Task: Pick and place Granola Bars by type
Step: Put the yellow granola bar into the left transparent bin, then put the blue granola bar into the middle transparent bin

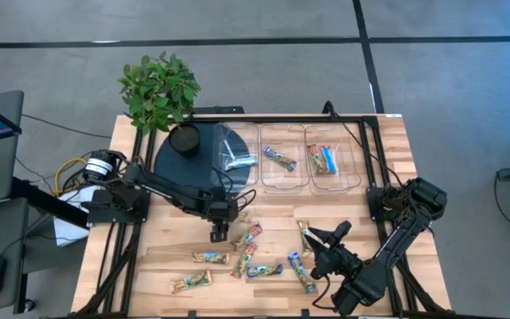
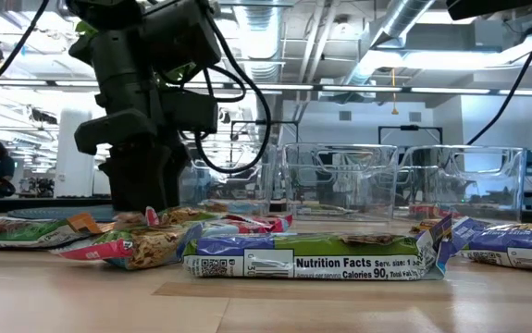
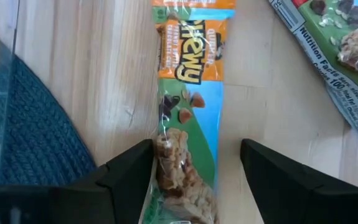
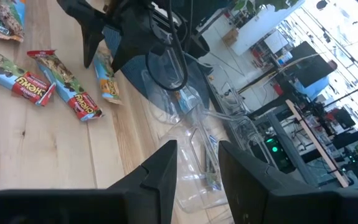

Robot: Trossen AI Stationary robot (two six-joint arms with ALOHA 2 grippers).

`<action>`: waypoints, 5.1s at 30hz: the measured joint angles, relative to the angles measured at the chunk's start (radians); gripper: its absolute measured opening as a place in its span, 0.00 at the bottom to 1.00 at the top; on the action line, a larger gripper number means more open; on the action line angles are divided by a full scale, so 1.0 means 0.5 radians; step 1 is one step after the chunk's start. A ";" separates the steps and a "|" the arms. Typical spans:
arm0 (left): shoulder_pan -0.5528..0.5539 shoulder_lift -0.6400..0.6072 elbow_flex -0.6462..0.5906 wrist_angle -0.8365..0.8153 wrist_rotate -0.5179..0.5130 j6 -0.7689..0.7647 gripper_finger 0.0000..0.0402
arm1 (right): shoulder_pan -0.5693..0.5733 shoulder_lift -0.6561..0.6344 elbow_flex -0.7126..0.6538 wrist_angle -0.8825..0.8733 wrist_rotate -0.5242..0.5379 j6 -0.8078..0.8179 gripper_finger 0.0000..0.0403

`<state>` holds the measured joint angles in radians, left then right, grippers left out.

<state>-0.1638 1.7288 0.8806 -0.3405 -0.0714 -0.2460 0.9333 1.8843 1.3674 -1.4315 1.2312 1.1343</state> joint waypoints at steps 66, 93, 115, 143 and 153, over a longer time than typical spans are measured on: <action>-0.266 0.022 0.078 -0.031 -0.181 -0.016 0.18 | 0.000 0.000 0.000 0.002 0.001 -0.001 0.28; -0.480 0.015 0.615 -0.544 -0.648 0.169 0.17 | -0.001 0.000 0.000 0.010 0.001 0.000 0.28; 0.153 0.013 0.830 -0.861 -1.348 0.317 0.18 | -0.001 0.000 0.000 0.016 0.001 0.000 0.28; 0.749 0.013 0.812 -0.644 -0.711 0.385 0.26 | -0.001 0.001 0.000 0.017 0.000 0.000 0.28; 0.744 0.013 0.824 -0.732 -0.773 0.394 0.34 | 0.000 0.001 0.000 0.025 0.000 0.000 0.28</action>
<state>0.2083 1.7355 1.2928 -0.7067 -0.4580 -0.0490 0.9332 1.8847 1.3674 -1.4192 1.2312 1.1344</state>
